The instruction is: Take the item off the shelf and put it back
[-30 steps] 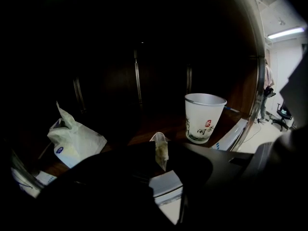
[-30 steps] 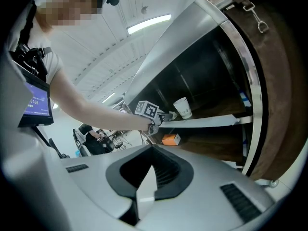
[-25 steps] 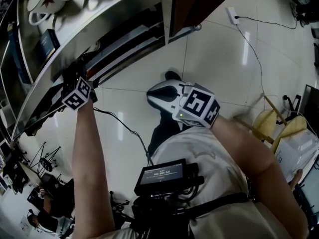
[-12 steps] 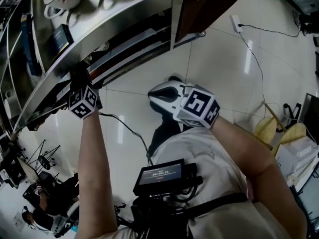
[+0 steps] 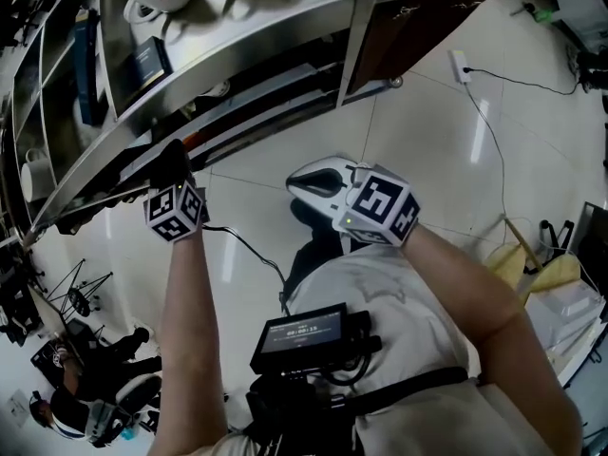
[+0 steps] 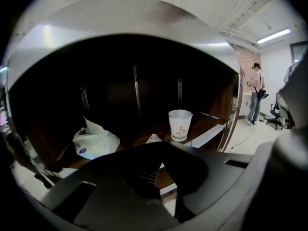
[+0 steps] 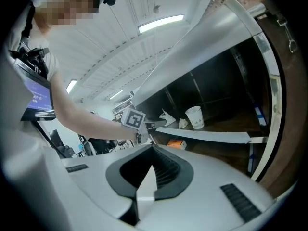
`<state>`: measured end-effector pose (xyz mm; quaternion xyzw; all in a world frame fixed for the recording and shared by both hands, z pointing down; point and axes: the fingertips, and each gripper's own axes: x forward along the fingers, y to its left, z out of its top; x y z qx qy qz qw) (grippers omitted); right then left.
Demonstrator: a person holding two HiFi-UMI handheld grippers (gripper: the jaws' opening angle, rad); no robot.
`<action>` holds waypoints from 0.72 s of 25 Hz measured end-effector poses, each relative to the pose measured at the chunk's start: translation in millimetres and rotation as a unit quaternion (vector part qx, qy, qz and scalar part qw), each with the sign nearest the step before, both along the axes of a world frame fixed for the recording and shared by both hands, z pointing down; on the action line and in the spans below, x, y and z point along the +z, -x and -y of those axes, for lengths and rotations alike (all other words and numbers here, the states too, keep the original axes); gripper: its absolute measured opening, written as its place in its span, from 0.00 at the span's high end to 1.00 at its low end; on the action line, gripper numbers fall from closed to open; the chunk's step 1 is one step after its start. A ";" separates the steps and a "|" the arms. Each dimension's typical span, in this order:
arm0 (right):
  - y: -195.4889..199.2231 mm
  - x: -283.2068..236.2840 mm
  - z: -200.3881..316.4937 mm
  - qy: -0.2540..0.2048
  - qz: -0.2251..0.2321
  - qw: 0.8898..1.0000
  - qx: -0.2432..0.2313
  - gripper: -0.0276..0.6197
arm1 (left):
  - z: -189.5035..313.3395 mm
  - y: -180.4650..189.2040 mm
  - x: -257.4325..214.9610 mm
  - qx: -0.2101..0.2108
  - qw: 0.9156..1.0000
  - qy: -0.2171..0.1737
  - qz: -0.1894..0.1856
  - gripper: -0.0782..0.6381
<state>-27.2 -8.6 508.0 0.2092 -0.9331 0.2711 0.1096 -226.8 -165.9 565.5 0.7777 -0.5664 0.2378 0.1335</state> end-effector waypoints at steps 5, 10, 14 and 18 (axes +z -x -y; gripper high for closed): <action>3.8 -8.7 7.3 -0.014 -0.001 1.000 -0.007 0.95 | -26.3 -8.4 -23.8 0.020 0.999 -0.014 -0.022 0.88; 12.7 -22.0 15.2 -0.033 0.001 0.999 -0.021 0.95 | -49.3 -9.8 -49.4 0.044 0.998 -0.025 -0.045 0.88; 22.5 -34.6 18.1 -0.049 0.005 0.998 -0.035 0.95 | -69.2 -12.1 -70.9 0.057 0.996 -0.036 -0.064 0.88; 33.0 -46.1 18.6 -0.061 0.009 0.997 -0.050 0.95 | -92.1 -24.6 -92.7 0.077 0.993 -0.049 -0.079 0.88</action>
